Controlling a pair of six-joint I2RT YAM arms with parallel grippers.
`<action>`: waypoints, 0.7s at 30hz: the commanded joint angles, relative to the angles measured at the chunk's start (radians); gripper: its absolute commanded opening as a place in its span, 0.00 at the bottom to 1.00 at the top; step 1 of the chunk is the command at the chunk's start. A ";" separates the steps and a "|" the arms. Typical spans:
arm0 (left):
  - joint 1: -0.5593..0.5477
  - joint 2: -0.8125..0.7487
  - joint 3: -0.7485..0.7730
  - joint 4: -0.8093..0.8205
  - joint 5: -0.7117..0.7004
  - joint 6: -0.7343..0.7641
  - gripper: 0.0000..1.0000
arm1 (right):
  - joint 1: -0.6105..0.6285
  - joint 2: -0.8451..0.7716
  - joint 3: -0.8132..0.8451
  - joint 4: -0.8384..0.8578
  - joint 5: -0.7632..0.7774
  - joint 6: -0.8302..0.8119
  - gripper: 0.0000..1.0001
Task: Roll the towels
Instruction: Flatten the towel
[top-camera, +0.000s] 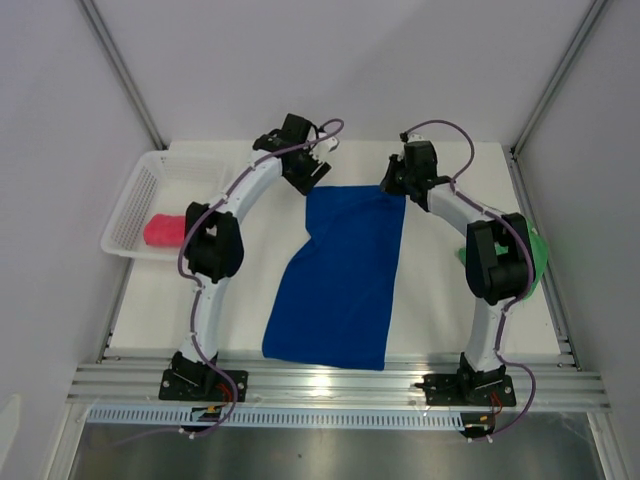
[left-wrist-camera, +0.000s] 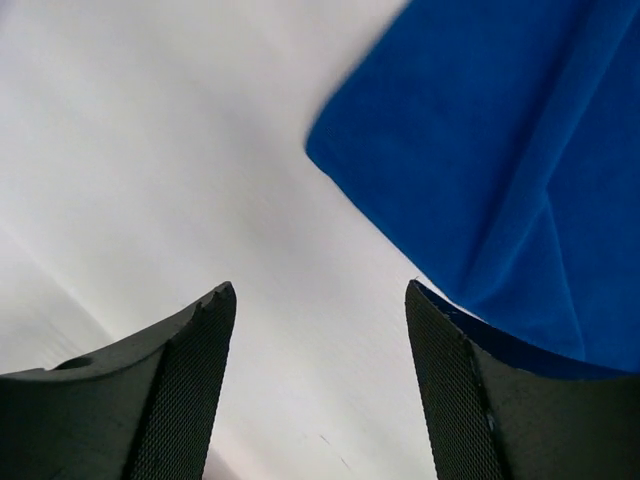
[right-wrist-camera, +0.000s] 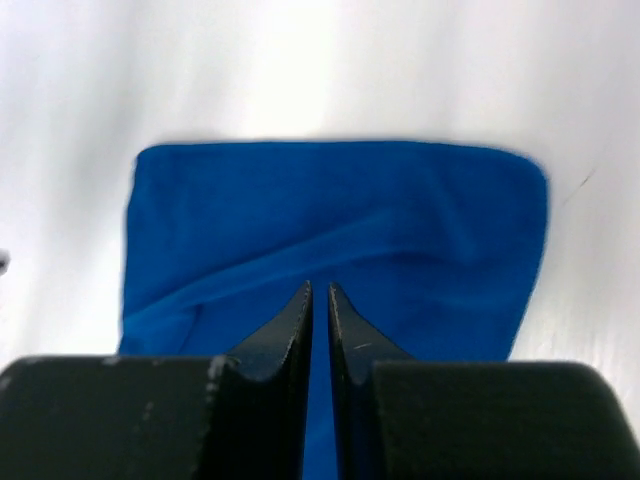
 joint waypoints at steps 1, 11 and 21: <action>-0.019 0.049 0.132 0.015 -0.006 0.021 0.72 | 0.005 -0.111 -0.096 0.036 -0.023 0.080 0.14; -0.059 0.172 0.110 0.254 -0.172 0.402 0.75 | 0.156 -0.517 -0.537 -0.221 0.176 0.115 0.25; -0.064 0.134 -0.039 0.355 -0.048 0.670 0.73 | 0.291 -0.715 -0.774 -0.271 0.201 0.286 0.29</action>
